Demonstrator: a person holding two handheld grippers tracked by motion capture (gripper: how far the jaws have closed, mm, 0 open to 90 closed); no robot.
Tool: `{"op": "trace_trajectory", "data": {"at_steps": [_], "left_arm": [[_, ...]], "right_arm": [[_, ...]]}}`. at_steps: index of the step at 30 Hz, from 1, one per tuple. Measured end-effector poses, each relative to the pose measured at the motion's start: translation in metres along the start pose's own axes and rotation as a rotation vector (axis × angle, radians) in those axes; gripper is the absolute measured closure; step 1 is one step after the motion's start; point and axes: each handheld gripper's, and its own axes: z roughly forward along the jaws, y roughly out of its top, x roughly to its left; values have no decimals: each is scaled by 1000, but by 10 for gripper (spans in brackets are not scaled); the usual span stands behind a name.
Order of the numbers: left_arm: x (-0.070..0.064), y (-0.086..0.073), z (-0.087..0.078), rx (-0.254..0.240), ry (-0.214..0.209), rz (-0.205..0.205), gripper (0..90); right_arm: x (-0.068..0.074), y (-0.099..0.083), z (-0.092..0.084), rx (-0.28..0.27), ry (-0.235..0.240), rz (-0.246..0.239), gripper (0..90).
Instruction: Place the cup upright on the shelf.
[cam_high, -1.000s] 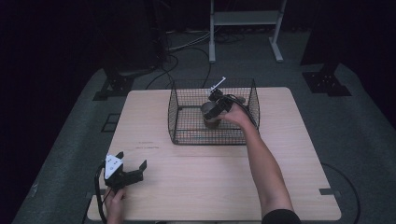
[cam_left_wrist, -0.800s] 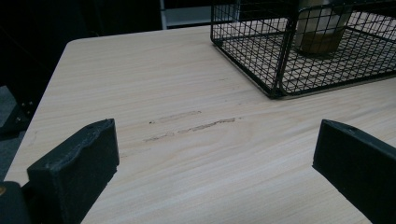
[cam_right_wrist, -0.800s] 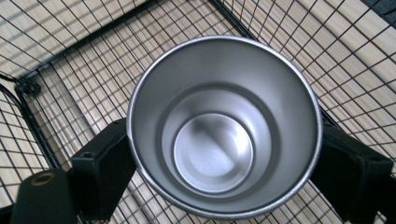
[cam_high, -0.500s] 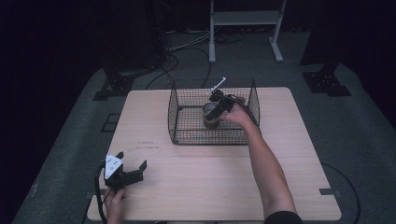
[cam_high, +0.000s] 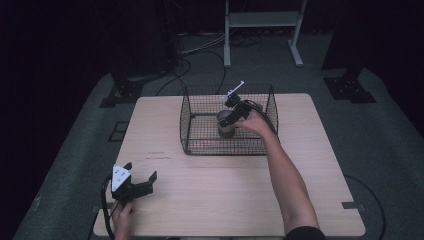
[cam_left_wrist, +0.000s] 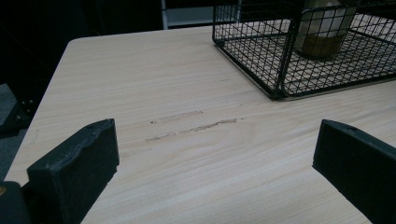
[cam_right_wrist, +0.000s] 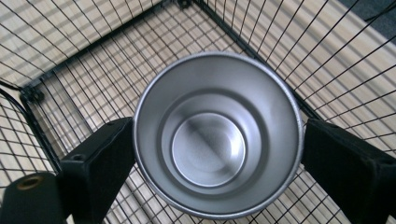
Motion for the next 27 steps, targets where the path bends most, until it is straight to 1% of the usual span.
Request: {"op": "trace_trajectory", "data": {"at_steps": [5,7,9,11,16,18,20,27], "left_arm": [[0,0,0,5,0,1,0],[0,0,0,6,0,-1,0],[0,0,0,6,0,2,0],[0,0,-1,6,-1,3,0],[0,0,-1,7,-1,3,0],[-1,0,-1,6,-2,3,0],[-1,0,-1,7,-3,4,0],[0,0,-1,9,-2,6,0]], "right_arm": [[-3,0,-10,-33,-11,14,83],[-5,1,-15,-52,-6,27,83],[-5,1,-20,-68,-17,30,83],[-6,1,-26,-86,-12,39,83],[-4,2,-44,-129,-10,35,83],[-4,2,-50,-136,-12,29,83],[-3,1,-57,-148,-4,33,83],[-2,-3,-75,-178,6,27,83]]}}
